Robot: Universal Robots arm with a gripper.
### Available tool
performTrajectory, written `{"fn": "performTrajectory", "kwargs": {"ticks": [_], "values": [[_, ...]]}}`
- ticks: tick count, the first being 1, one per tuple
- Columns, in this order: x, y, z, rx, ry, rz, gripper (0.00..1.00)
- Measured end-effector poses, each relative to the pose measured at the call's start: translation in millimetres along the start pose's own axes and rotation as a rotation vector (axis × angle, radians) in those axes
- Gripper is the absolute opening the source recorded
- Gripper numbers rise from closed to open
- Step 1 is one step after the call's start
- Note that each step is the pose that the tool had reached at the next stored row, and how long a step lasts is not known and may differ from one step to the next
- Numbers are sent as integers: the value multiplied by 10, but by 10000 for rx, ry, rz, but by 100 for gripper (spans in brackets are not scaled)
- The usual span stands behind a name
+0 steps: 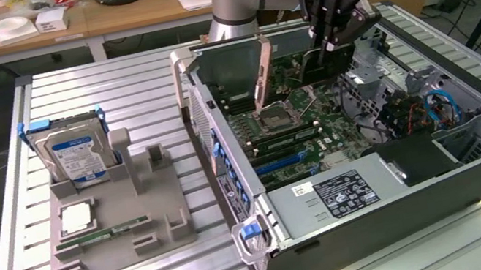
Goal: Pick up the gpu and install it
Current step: 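Insert the gpu into the slot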
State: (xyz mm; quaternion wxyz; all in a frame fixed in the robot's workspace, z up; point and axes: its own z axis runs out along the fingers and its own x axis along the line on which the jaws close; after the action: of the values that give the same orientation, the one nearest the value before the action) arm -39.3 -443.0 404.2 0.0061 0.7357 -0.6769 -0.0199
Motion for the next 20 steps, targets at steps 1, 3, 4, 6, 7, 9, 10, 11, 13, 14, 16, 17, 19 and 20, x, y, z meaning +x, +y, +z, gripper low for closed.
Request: {"fn": "performTrajectory", "kwargs": {"ticks": [1, 3, 4, 6, 7, 9, 10, 11, 13, 14, 16, 17, 19, 20], "values": [[0, 0, 0, 0, 0, 0, 26], [0, 0, 1, 0, -1, 0, 26], [0, 0, 1, 0, -1, 0, 26], [0, 0, 1, 1, -2, 0, 26], [0, 0, 3, 1, -3, 0, 26], [0, -1, 10, 2, -4, 0, 26], [0, 0, 14, 0, -2, 0, 26], [0, -1, 20, 1, -2, 0, 26], [0, -1, 31, 0, -2, 0, 26], [1, -1, 37, 0, -2, 0, 26], [1, -2, 48, 0, -2, 0, 26], [1, -2, 54, 1, -2, 0, 26], [1, -3, 66, 0, -1, -1, 26], [1, -3, 73, 1, -2, -1, 26]]}}
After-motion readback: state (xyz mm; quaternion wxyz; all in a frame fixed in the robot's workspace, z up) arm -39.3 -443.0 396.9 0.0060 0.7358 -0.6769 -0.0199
